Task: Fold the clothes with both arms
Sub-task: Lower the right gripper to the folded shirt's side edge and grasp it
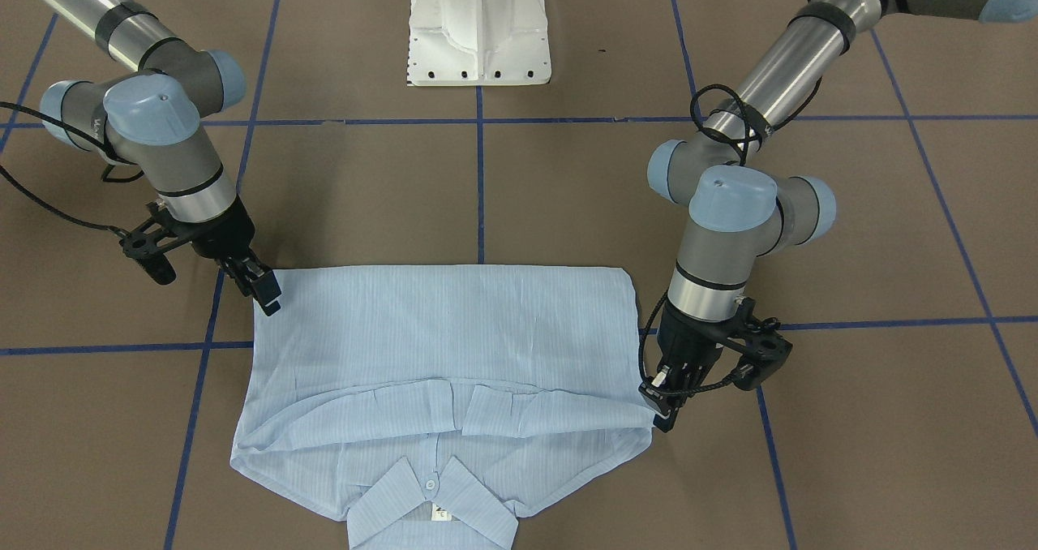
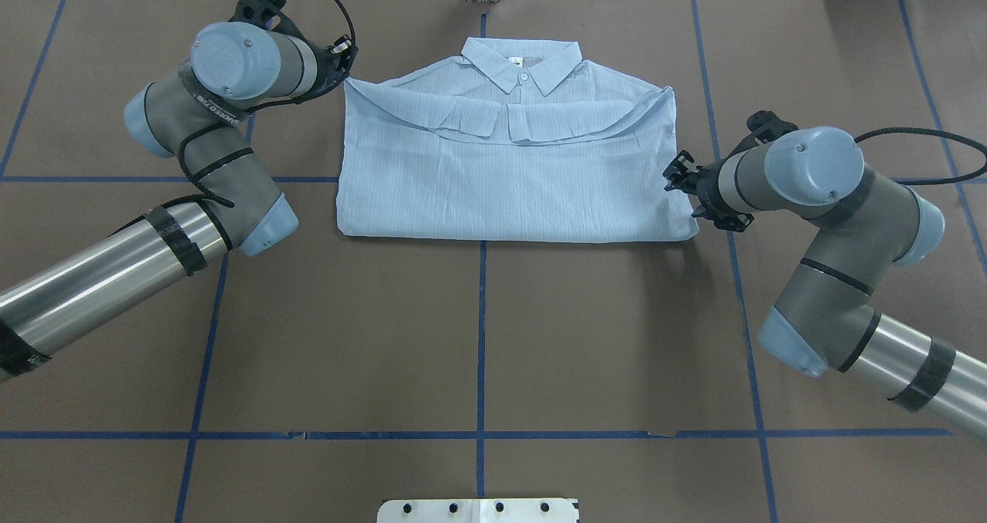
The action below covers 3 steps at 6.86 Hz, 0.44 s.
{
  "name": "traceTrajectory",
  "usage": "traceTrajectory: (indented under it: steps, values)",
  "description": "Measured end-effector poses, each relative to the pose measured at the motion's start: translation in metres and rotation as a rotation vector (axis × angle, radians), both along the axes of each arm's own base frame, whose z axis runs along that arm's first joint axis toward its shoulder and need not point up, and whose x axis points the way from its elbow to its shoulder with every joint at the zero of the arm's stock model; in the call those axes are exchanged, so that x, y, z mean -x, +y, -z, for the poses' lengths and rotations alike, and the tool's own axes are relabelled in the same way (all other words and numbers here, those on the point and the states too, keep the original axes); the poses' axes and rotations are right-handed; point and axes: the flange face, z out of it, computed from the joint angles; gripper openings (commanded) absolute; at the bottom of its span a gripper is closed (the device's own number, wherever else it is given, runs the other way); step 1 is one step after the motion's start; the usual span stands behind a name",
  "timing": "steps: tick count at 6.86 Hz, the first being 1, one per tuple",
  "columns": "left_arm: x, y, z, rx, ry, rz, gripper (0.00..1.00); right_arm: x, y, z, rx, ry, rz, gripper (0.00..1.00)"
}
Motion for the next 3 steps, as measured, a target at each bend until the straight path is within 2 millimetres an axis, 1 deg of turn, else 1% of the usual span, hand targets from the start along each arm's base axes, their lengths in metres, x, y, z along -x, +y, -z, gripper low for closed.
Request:
traceTrajectory:
  steps: [3]
  values:
    - [-0.0003, 0.0011, -0.0020, 0.003, 0.001, 0.000, 0.13, -0.0003, 0.0052, -0.0072, 0.006, 0.009, 0.005, 0.69]
